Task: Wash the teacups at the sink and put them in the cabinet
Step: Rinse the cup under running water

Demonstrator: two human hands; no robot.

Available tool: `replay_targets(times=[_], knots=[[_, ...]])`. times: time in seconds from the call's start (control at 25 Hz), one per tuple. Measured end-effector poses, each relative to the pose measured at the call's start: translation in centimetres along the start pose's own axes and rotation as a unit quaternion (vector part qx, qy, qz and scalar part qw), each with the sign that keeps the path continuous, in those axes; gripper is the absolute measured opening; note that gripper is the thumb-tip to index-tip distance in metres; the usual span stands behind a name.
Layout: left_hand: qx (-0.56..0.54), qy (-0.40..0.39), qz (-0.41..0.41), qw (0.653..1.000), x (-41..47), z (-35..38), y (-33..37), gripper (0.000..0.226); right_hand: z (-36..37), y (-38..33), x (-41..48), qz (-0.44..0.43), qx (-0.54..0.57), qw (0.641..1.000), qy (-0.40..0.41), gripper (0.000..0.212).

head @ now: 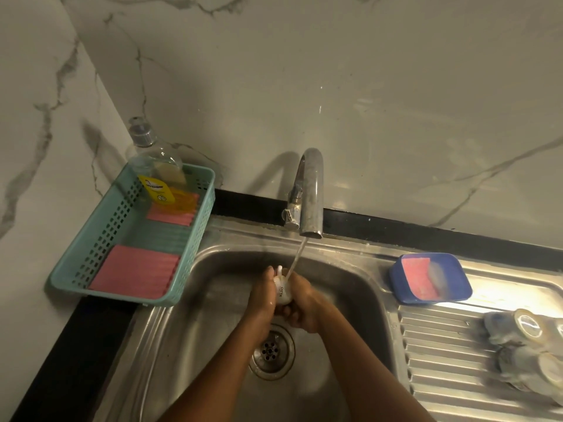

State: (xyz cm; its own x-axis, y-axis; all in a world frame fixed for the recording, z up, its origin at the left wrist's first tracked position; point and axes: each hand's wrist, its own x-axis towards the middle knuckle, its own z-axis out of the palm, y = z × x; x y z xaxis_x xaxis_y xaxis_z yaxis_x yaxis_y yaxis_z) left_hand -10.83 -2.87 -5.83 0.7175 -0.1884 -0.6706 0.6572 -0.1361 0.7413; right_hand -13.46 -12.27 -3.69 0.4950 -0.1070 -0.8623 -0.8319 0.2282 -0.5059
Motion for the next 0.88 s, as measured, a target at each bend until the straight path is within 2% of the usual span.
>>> replay_targets(times=[0.08, 0.2, 0.36, 0.52, 0.6, 0.68, 0.76, 0.8, 0.88], knots=[[-0.063, -0.023, -0.058, 0.996, -0.5, -0.4, 0.4, 0.042, 0.4, -0.6, -0.4, -0.013, 0.012, 1.0, -0.007, 0.056], [-0.088, -0.034, -0.057, 0.994, -1.0, -1.4, 0.3, 0.033, 0.3, -0.2, -0.9, -0.027, 0.054, 0.998, -0.023, 0.044], [-0.046, -0.05, -0.058, 0.996, -2.1, -1.6, 0.5, 0.032, -0.8, 1.1, -1.6, -0.047, -0.041, 0.998, 0.003, 0.034], [-0.007, -0.036, -0.068, 0.997, -4.4, -1.9, 2.2, 0.033, -1.0, 0.8, -3.7, -0.059, -0.163, 0.984, 0.049, 0.043], [0.015, -0.046, -0.065, 0.997, -5.5, -2.0, 3.5, 0.034, -1.1, 0.6, -5.2, -0.084, -0.151, 0.983, 0.056, 0.045], [0.031, -0.053, -0.039, 0.997, -6.9, -1.7, 4.8, 0.033, -1.0, -0.1, -7.5, -0.127, -0.116, 0.983, 0.066, 0.04], [0.009, -0.05, 0.031, 0.998, -8.4, -1.3, 5.9, 0.033, -0.9, -0.7, -9.7, -0.203, -0.102, 0.969, 0.095, 0.039], [-0.013, -0.048, 0.082, 0.995, -9.1, -1.0, 6.4, 0.031, -0.9, -0.8, -10.5, -0.265, -0.102, 0.951, 0.123, 0.04], [-0.048, -0.042, 0.164, 0.984, -9.9, -0.7, 6.7, 0.025, -0.4, 0.2, -11.6, -0.406, -0.095, 0.883, 0.216, 0.036]])
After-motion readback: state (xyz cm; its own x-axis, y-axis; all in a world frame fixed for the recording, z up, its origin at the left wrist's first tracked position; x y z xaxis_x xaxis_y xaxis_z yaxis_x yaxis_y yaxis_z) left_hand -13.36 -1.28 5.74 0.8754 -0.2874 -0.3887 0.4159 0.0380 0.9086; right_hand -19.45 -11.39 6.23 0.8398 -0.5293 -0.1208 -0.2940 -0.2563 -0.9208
